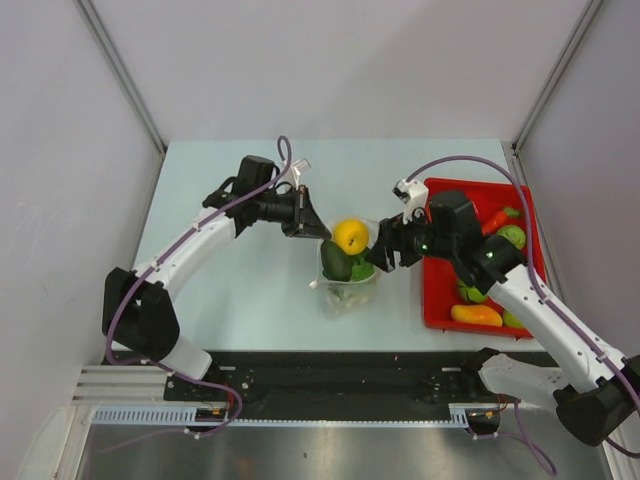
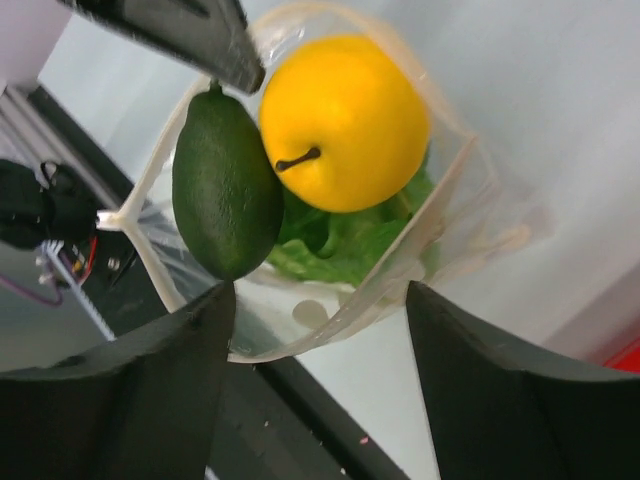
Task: Place the food in the zip-top bag and seal the zipper
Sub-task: Adjust the fake fruit in the zipper food storage bag.
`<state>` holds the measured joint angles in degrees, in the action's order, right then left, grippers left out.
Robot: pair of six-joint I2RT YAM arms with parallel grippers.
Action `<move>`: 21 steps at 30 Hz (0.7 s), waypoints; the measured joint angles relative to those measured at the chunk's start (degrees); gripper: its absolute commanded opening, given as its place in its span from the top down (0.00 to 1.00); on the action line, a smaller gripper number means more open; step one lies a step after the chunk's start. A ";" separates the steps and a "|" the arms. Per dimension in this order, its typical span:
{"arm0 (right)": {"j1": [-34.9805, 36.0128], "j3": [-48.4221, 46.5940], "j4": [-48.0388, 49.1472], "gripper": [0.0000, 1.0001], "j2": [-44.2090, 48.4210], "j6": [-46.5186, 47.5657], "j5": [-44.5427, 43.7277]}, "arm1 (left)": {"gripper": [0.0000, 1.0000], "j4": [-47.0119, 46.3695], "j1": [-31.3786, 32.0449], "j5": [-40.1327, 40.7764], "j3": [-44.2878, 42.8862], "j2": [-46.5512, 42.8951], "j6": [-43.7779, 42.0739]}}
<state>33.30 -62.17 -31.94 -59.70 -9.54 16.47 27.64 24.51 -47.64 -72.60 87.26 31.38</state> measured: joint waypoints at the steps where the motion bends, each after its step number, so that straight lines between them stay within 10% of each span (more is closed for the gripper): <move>1: 0.17 0.00 -0.92 0.51 -0.55 -0.61 1.09 | 1.00 0.00 0.11 0.00 0.00 -0.02 -0.07; 5: 0.50 0.04 -3.17 0.96 -4.57 -1.79 4.61 | 1.00 0.24 0.66 0.70 0.00 -0.35 -1.44; 13: 0.50 0.24 -2.84 1.00 -2.75 -2.51 5.75 | 0.99 5.03 0.94 3.41 -0.96 -2.01 -8.35; 16: 2.97 0.24 -2.99 0.40 -1.29 -1.68 5.33 | 1.00 6.47 1.42 4.90 -2.03 -2.54 -12.57; 21: 2.82 0.24 -1.70 0.35 -2.05 -0.35 3.28 | 1.00 8.09 3.69 6.27 -3.17 -3.17 -18.16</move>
<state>36.12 -61.93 -33.65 -61.76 -9.89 19.75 35.73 28.21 -41.36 -75.77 84.09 13.21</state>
